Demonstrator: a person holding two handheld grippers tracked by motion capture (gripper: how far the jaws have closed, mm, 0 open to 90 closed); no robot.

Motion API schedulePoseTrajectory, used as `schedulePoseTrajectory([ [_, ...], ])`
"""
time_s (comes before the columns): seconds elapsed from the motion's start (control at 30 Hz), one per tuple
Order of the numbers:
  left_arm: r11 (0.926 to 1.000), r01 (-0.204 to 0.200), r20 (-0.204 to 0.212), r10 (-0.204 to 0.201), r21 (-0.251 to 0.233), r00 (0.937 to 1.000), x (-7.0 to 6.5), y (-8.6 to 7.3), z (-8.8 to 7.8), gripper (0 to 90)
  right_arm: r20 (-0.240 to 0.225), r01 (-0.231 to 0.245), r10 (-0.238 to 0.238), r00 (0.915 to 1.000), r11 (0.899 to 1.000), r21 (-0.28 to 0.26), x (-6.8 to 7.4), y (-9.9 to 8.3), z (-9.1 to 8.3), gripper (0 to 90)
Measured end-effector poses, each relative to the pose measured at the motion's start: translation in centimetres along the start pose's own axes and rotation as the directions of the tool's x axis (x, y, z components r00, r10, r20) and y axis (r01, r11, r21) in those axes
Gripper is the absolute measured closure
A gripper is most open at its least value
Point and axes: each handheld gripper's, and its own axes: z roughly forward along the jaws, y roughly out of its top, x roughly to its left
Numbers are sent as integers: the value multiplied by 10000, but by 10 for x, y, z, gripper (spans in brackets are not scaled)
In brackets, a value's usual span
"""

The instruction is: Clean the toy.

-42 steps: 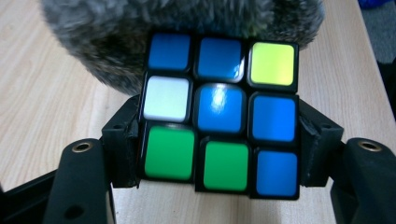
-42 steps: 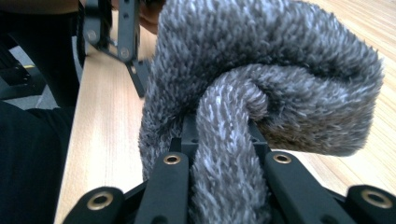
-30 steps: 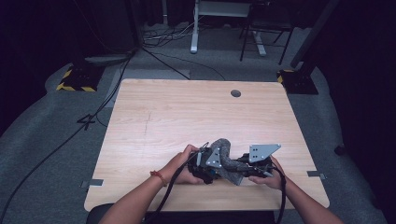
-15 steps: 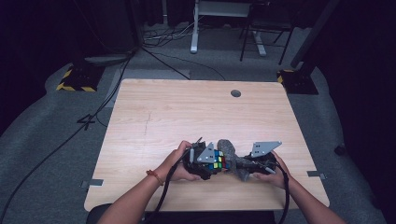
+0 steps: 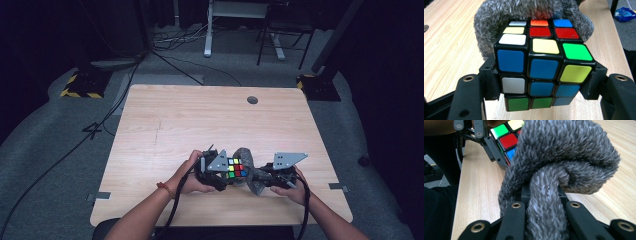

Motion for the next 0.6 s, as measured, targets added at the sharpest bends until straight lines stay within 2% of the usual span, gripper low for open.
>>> schedulePoseTrajectory([
  [0.13, 9998, 201, 150, -200, -29, 9997, 3, -2, 0, 330, 168, 219, -216, 9996, 9996, -150, 2, 4, -2, 778],
  [0.2, 9997, 254, 259, -256, 66, 9993, 3, -3, 1, 329, 101, 198, -195, 9998, 9996, -222, 2, 4, -2, 778],
  [0.47, 9978, 14, 193, -26, 668, 9998, 1, -4, 10, 327, -59, 214, -216, 9997, 9994, -285, 2, 3, 0, 778],
  [0.6, 9970, 37, 187, -52, 774, 9998, 1, -4, 13, 327, -39, 386, -387, 9992, 9991, -187, 4, 5, 1, 778],
])
